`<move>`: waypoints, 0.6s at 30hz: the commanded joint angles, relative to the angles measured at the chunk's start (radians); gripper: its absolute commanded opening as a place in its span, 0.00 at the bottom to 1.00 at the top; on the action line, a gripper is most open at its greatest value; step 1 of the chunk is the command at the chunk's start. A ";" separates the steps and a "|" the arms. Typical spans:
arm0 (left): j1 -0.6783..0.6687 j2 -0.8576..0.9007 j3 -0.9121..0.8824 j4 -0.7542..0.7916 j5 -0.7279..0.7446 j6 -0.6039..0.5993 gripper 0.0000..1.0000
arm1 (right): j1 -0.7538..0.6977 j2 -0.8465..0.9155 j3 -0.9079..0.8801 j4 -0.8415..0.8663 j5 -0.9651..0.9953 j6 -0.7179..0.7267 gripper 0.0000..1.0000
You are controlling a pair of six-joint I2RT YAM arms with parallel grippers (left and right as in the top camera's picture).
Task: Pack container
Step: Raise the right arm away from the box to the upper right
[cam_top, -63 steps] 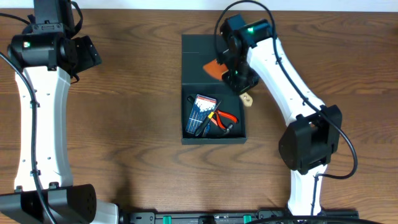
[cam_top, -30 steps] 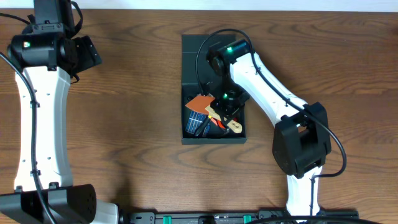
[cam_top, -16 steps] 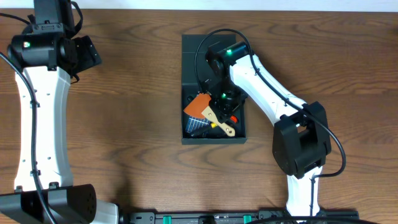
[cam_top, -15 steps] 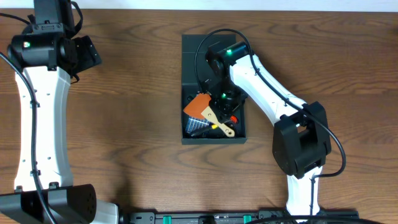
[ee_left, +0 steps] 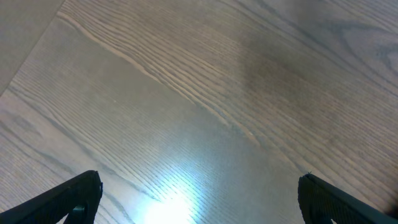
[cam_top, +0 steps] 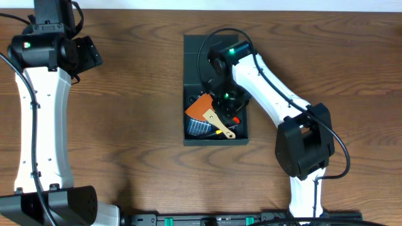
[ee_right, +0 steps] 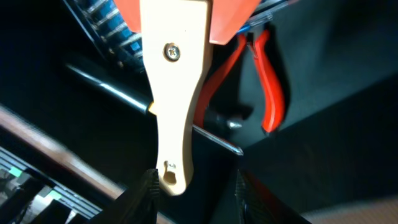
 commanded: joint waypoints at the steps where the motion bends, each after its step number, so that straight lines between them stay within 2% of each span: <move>1: 0.004 -0.006 0.004 -0.003 -0.012 -0.005 0.99 | -0.011 -0.033 0.145 -0.016 0.002 0.058 0.42; 8: 0.004 -0.006 0.004 -0.003 -0.012 -0.005 0.99 | -0.091 -0.033 0.472 -0.052 0.169 0.246 0.47; 9: 0.004 -0.006 0.004 -0.003 -0.012 -0.005 0.99 | -0.107 -0.033 0.507 -0.060 0.196 0.249 0.55; 10: 0.004 -0.006 0.004 -0.003 -0.012 -0.005 0.99 | -0.125 -0.033 0.540 -0.068 0.223 0.248 0.70; 11: 0.004 -0.006 0.004 -0.003 -0.012 -0.005 0.99 | -0.143 -0.033 0.568 -0.077 0.254 0.248 0.77; 14: 0.004 -0.006 0.004 0.003 -0.012 -0.005 0.98 | -0.198 -0.033 0.616 -0.110 0.319 0.249 0.83; 16: 0.004 -0.006 0.004 0.016 -0.012 -0.005 0.99 | -0.234 -0.033 0.621 -0.127 0.323 0.256 0.75; 17: 0.004 -0.006 0.004 0.027 -0.012 -0.005 0.99 | -0.259 -0.033 0.621 -0.140 0.322 0.266 0.56; 18: 0.004 -0.006 0.004 0.040 -0.012 -0.005 0.99 | -0.281 -0.033 0.621 -0.153 0.318 0.277 0.29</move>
